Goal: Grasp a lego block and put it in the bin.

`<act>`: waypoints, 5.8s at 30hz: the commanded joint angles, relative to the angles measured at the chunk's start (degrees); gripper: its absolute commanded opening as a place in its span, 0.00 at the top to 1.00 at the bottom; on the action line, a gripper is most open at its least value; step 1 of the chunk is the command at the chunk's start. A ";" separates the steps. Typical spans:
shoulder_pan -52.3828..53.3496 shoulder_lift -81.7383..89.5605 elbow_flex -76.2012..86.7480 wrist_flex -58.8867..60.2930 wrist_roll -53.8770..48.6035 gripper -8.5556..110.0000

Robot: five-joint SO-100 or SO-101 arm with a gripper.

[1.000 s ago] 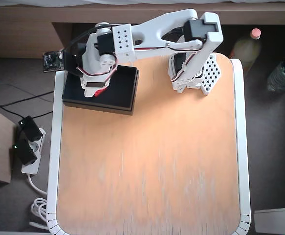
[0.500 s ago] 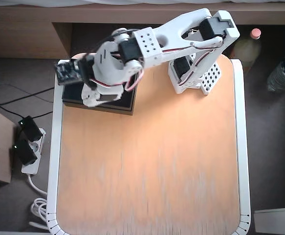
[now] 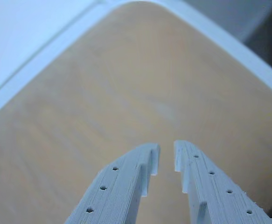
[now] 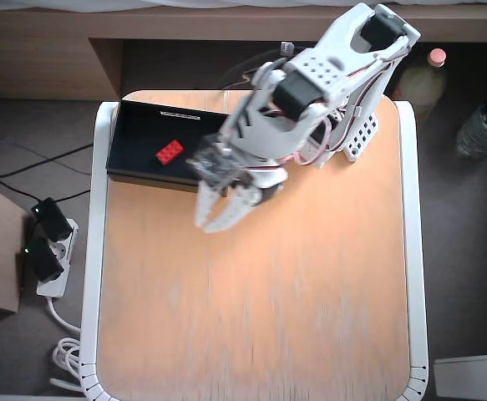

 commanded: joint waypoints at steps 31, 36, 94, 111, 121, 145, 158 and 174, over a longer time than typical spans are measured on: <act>-31.82 34.98 38.67 -8.96 3.69 0.93; -33.22 38.14 43.33 -8.96 2.55 0.93; -32.61 46.14 68.82 10.81 -5.45 0.93; -32.61 46.14 68.82 10.81 -5.54 0.93; -32.61 46.14 68.82 10.81 -5.54 0.93; -32.61 46.14 68.82 10.81 -5.54 0.93; -32.61 46.14 68.82 10.81 -5.54 0.93; -32.61 46.14 68.82 10.81 -5.54 0.93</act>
